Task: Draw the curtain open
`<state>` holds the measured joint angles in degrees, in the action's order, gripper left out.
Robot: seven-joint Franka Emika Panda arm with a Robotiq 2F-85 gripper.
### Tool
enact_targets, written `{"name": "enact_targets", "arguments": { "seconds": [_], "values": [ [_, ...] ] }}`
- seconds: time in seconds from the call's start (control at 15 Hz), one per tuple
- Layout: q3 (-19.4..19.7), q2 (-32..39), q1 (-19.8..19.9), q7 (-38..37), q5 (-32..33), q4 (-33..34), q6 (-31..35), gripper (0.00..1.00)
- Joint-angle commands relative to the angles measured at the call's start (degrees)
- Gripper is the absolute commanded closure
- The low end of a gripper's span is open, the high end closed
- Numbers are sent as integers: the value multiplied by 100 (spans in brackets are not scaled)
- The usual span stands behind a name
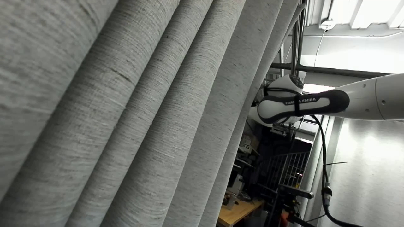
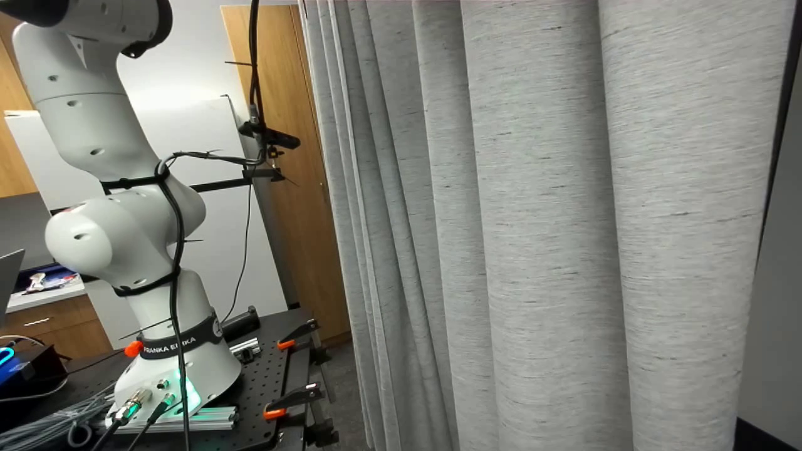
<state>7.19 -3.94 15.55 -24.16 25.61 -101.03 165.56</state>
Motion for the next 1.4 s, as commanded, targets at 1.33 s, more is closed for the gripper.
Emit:
{"name": "enact_targets", "arguments": {
  "seconds": [1.33],
  "values": [
    [-2052,-810,-1778,608,405,-1078,-77,100]
  ]
}}
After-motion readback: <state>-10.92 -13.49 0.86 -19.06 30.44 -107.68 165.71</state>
